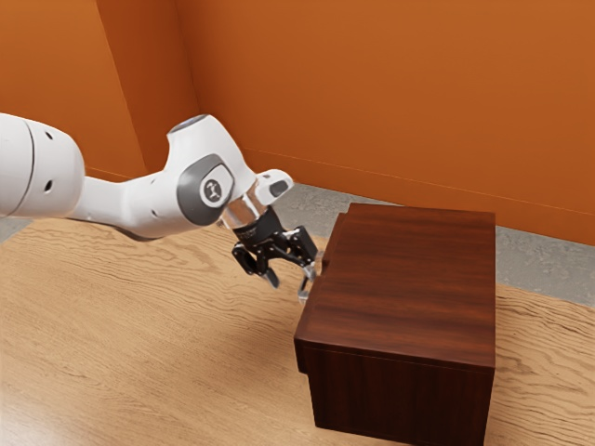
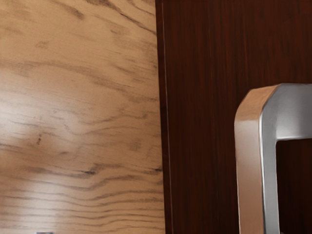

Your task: Pull the drawer handle with one arm to open the drawer

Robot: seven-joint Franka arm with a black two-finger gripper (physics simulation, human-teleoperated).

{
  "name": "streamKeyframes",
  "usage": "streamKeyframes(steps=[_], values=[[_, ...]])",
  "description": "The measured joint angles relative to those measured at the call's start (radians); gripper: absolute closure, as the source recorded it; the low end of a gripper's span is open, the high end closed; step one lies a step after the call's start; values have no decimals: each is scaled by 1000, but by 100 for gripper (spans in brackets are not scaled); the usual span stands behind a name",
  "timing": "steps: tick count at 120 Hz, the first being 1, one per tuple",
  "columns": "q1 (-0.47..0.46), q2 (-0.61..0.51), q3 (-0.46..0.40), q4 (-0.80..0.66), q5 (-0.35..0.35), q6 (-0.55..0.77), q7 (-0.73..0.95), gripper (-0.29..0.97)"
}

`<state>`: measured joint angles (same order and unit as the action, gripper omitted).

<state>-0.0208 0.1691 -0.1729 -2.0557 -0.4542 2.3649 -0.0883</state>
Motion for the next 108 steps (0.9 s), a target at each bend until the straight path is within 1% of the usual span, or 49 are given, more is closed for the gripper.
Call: streamKeyframes(steps=[32,66,84,108], values=[[30,-9,15,0,58,-20,30,15],[36,-16,62,-2,68,-47,76,15],[51,-20,77,0,91,-60,103,16],[56,-26,116,1,99,-97,130,16]])
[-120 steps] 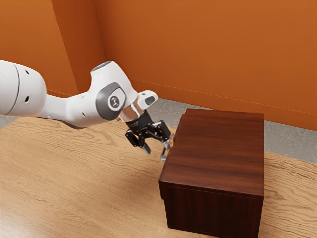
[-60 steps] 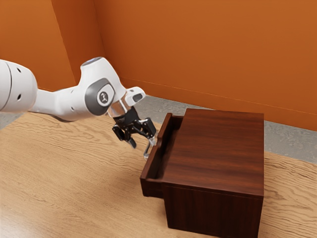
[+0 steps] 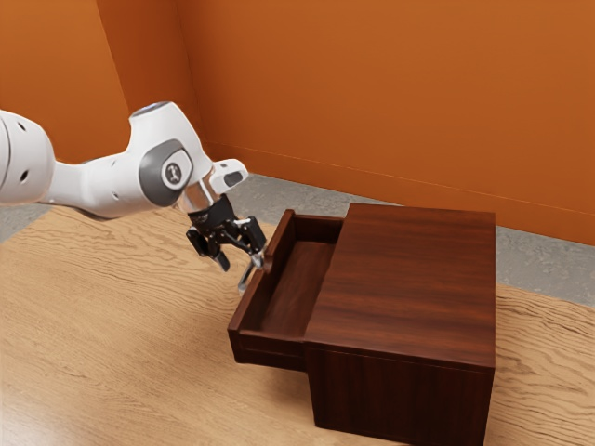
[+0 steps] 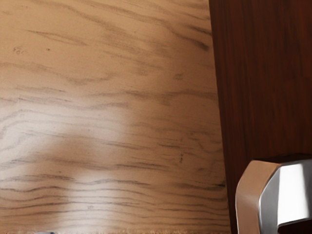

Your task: Pull the drawer handle with one arm to open the drawer

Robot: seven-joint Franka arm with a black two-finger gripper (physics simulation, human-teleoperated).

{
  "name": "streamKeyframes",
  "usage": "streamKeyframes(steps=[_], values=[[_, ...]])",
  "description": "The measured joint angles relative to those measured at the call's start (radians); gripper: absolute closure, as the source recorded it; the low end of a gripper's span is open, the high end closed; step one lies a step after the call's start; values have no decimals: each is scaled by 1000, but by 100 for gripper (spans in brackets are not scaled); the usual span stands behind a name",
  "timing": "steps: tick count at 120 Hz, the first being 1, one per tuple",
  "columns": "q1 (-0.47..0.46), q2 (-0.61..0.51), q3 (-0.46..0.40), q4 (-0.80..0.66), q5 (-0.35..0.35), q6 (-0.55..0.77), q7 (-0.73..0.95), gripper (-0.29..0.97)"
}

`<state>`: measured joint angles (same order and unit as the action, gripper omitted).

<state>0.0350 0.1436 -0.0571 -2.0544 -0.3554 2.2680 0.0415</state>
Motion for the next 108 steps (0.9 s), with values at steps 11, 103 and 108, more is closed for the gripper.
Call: streamKeyframes(steps=[11,103,108], values=[[0,-11,17,-2,2,-21,11,16],[5,-109,105,-98,6,-74,57,16],[7,-110,107,-98,6,-76,58,16]])
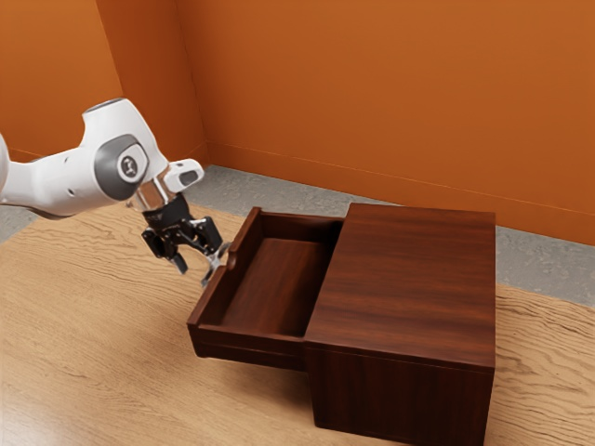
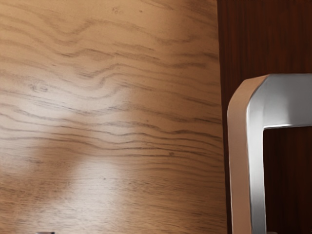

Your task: Pull the drawer handle with one arm to open the drawer

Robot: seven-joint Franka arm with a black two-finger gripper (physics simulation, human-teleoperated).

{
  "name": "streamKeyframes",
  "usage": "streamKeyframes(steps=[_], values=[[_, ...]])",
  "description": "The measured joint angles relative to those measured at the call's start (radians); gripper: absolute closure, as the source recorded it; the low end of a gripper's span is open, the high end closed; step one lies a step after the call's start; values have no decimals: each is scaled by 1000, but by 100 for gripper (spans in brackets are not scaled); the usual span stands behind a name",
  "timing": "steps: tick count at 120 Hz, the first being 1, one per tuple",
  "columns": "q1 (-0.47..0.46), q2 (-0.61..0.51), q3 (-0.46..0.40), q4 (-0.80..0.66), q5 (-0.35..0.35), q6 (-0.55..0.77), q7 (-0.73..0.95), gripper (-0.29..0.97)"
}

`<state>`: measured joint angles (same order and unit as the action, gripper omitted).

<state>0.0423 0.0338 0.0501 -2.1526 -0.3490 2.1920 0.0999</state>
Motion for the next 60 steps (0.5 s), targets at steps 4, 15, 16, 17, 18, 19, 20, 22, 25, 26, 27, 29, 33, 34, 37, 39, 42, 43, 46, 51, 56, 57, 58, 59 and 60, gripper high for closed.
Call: streamKeyframes(steps=[4,15,16,17,18,19,20,22,25,26,27,29,33,34,37,39,42,43,46,51,56,57,58,59,60], values=[[1,-3,3,0,0,-1,2,16],[5,-10,5,1,14,-3,9,16],[5,-10,5,1,16,-3,9,16],[5,-11,5,1,17,-3,10,16],[5,-11,5,1,18,-3,11,16],[4,-12,5,1,20,-3,11,16],[4,-12,5,1,21,-3,12,16],[3,-13,5,2,23,-3,13,16],[0,-14,5,2,26,-3,16,16],[0,-15,5,2,26,-3,17,16],[-1,-16,6,3,27,-3,18,16],[-3,-18,6,3,28,-3,19,16],[-6,-23,6,3,31,-3,23,16],[-7,-25,6,3,31,-3,24,16],[-9,-29,6,3,33,-3,26,16],[-10,-32,6,4,33,-4,28,16],[-13,-37,7,5,35,-4,30,16],[-15,-40,8,6,35,-4,31,16],[-20,-48,12,8,36,-4,33,16],[-39,-61,27,34,37,-8,35,15],[-55,-64,46,112,48,-33,37,12],[-58,-64,50,133,53,-40,37,12],[-63,-64,56,158,58,-49,37,12],[-67,-63,62,188,62,-61,37,11],[-71,-63,67,217,67,-72,38,11]])
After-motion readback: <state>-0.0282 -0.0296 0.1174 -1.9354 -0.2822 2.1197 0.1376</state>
